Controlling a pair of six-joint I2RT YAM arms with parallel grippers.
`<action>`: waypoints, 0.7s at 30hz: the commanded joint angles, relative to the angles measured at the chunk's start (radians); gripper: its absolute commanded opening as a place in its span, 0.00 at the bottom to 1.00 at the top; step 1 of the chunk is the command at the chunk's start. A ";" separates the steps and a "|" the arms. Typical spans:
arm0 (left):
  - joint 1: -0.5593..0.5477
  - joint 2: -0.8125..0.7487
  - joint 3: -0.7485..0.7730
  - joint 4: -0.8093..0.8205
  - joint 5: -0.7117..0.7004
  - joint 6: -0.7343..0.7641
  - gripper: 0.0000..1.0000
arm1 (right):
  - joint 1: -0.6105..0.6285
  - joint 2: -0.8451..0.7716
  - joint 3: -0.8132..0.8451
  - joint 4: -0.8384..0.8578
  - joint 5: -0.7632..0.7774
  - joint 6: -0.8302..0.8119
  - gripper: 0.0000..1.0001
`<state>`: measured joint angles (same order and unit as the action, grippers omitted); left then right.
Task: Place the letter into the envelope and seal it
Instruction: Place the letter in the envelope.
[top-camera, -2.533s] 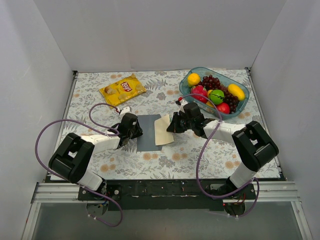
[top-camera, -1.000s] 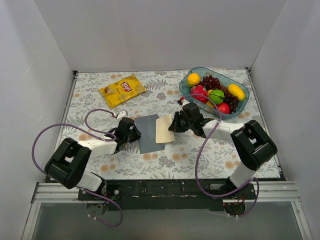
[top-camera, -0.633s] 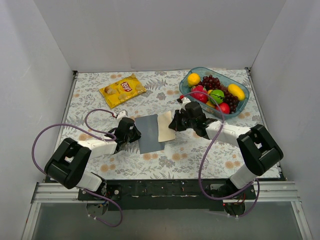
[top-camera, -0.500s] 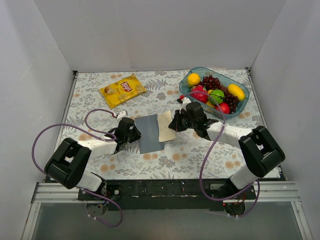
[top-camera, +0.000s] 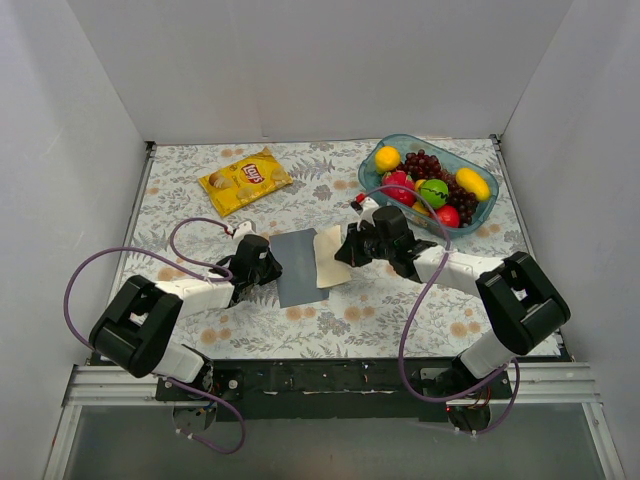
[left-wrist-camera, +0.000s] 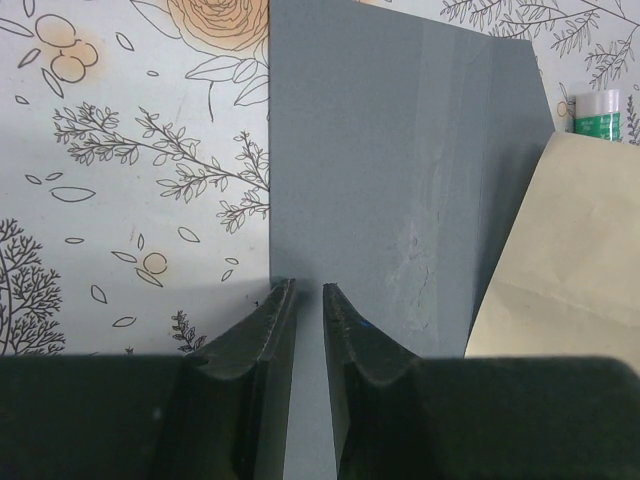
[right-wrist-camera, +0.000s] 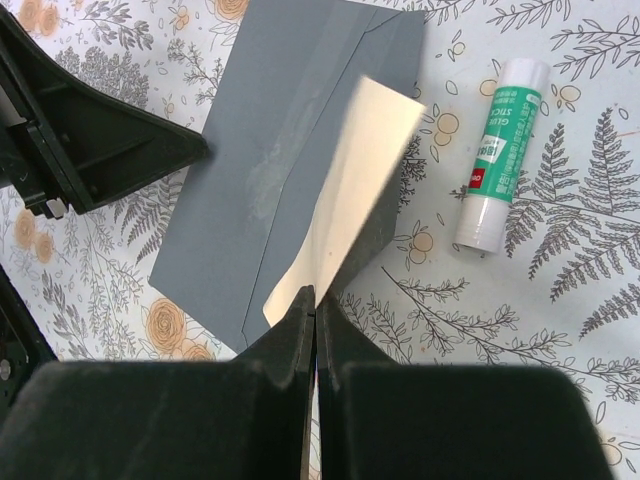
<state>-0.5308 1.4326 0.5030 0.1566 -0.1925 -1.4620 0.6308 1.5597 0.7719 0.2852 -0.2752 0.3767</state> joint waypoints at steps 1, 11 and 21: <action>0.003 0.012 0.008 -0.057 0.007 0.015 0.17 | 0.004 -0.009 -0.010 0.055 -0.019 -0.009 0.01; 0.003 0.034 0.012 -0.052 0.015 0.014 0.16 | 0.004 0.040 0.032 0.058 0.031 0.056 0.01; 0.003 0.035 0.006 -0.049 0.015 0.015 0.16 | 0.004 0.031 0.017 0.062 0.007 0.022 0.01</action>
<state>-0.5308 1.4483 0.5125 0.1627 -0.1871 -1.4586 0.6308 1.6081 0.7715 0.3027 -0.2573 0.4175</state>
